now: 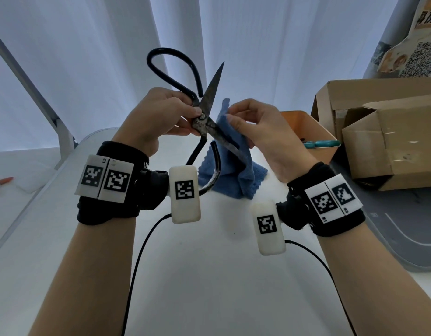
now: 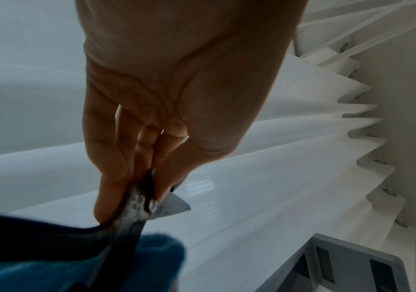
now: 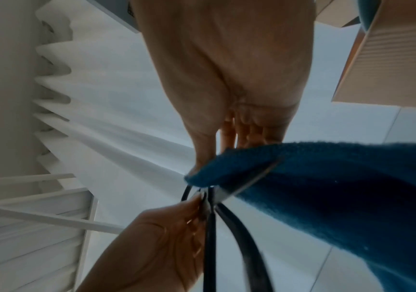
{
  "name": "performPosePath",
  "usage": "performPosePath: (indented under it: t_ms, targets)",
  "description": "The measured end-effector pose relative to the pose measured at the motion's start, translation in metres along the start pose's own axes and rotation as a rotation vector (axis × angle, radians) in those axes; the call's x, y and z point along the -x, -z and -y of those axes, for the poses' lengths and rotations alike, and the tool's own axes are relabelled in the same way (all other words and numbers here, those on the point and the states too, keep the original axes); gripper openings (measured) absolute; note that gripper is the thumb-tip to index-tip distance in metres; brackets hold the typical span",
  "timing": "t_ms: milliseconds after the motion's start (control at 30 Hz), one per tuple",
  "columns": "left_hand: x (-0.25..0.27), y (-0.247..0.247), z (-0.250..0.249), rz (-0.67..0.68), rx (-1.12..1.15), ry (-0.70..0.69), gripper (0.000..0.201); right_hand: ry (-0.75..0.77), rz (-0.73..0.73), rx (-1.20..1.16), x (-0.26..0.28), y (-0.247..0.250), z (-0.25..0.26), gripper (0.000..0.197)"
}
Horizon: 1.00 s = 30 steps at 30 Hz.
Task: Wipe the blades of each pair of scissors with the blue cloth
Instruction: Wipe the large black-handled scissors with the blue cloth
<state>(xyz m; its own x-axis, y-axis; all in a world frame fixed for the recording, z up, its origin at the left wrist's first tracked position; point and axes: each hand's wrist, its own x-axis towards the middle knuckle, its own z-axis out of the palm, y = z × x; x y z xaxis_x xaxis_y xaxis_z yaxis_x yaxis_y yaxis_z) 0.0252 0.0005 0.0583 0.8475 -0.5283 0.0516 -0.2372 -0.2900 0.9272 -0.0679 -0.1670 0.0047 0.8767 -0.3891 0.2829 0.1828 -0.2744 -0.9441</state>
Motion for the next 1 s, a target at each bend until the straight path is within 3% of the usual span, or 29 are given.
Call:
performPosePath:
  t_ms: [100,400,500,667,833,933,1000]
  targets:
    - [0.0,-0.002,-0.001,0.032,-0.009,-0.017,0.008,-0.071,0.142,-0.078,0.004,-0.008,0.004,0.027]
    - [0.0,-0.009,0.0,0.062,-0.028,-0.046,0.016,-0.124,0.224,-0.089,0.002,-0.002,-0.002,0.019]
    - [-0.001,-0.011,0.001,0.058,-0.053,-0.057,0.016,-0.132,0.195,-0.104,0.002,-0.004,-0.002,0.015]
    - [-0.002,-0.013,0.001,0.071,-0.057,-0.075,0.014,-0.098,0.113,-0.111,0.002,-0.004,-0.001,0.03]
    - [-0.004,-0.01,0.004,0.041,-0.068,-0.05,0.01,-0.075,0.023,-0.135,0.001,-0.005,-0.001,0.021]
    - [-0.004,-0.007,0.005,0.024,-0.075,-0.04,0.007,-0.06,0.076,-0.139,0.002,-0.005,0.002,0.007]
    - [-0.004,-0.006,0.005,0.018,-0.071,-0.033,0.007,-0.077,0.106,-0.122,0.002,-0.004,0.003,0.018]
